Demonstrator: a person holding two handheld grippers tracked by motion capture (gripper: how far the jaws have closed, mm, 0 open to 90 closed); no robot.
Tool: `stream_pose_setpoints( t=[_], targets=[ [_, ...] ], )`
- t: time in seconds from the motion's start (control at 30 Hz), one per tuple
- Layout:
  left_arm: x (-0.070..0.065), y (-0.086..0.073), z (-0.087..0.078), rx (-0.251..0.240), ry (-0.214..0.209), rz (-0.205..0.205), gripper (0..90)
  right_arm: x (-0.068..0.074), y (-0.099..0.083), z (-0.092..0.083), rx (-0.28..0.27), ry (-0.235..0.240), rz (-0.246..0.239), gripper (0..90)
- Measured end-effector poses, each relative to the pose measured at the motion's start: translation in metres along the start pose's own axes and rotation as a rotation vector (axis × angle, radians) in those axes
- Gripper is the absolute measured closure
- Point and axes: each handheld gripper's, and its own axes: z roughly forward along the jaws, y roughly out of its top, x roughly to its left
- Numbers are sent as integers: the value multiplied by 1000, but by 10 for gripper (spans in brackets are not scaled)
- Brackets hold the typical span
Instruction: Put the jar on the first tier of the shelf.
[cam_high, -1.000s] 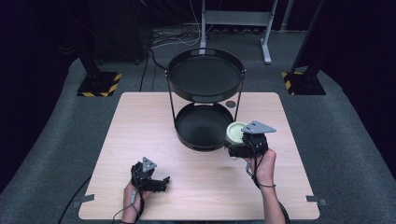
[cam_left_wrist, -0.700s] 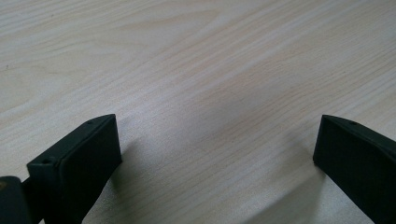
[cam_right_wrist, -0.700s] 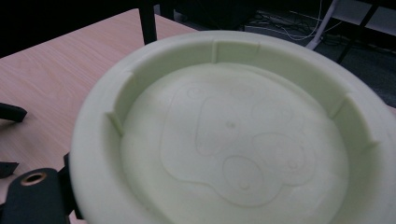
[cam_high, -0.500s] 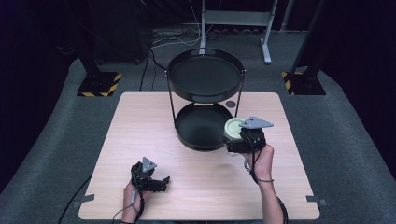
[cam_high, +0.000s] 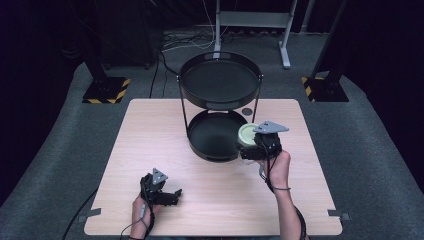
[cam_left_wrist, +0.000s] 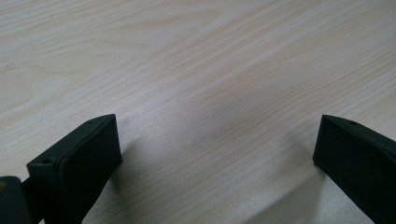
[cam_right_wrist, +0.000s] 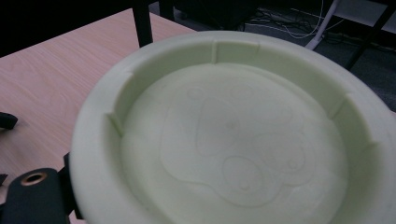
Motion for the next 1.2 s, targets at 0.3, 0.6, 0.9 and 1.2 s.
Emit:
stream_pose_setpoints(
  t=[0.3, 0.6, 0.9, 1.2],
  targets=[
    [0, 0, 0, 0, 0, 0, 4, -1, 7, 7, 0, 4, -3, 110],
    [0, 0, 0, 0, 0, 0, 4, -3, 11, 13, 2, 6, 2, 110],
    [0, 0, 0, 0, 0, 0, 4, -5, 13, 20, 3, 5, 12, 110],
    [0, 0, 0, 0, 0, 0, 5, -7, 16, 28, 4, 5, 22, 111]
  ],
)
